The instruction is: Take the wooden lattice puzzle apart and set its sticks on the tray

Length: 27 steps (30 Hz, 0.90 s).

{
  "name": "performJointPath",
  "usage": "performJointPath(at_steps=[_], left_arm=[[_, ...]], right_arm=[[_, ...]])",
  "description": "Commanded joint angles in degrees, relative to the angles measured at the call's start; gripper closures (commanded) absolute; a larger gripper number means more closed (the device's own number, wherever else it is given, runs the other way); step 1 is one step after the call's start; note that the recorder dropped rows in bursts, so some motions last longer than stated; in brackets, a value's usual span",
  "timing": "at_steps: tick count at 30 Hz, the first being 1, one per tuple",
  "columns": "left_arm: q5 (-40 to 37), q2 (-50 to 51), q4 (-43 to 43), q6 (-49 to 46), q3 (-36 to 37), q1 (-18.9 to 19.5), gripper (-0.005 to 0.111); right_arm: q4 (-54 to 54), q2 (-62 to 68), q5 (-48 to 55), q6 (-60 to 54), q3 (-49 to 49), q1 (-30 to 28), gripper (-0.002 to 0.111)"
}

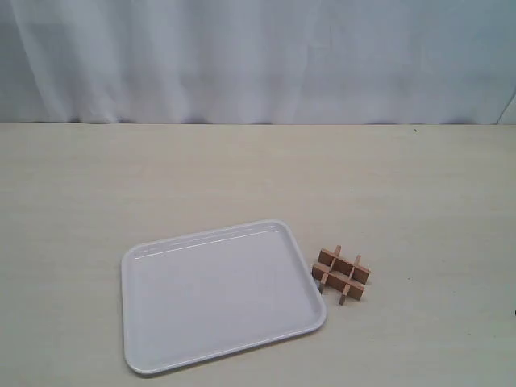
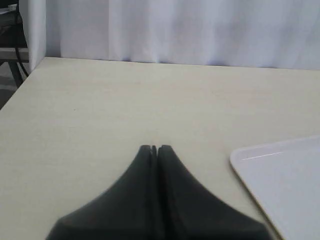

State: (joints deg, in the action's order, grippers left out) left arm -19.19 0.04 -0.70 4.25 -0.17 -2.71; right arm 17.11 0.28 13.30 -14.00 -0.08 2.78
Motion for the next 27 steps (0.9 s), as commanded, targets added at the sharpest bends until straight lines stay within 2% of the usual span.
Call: performJointPath(at_steps=[1,16,19,27], left_arm=[[0.6,0.0,-0.1,0.1,0.2,-0.2,0.107],[0.6,0.0,-0.1,0.1,0.2,-0.2,0.107],[0.6,0.0,-0.1,0.1,0.2,-0.2,0.107],[0.6,0.0,-0.1,0.1,0.2,-0.2,0.107]], right_arm=[[0.0,-0.3,0.3,-0.2,0.1,0.0,0.104],[0.0,-0.3,-1.1,-0.2,0.1,0.0,0.104],[0.0,-0.3,-6.7,-0.2,0.1,0.0,0.104],[0.2,-0.3,-31.8,0.3,0.1,0.0,0.104]])
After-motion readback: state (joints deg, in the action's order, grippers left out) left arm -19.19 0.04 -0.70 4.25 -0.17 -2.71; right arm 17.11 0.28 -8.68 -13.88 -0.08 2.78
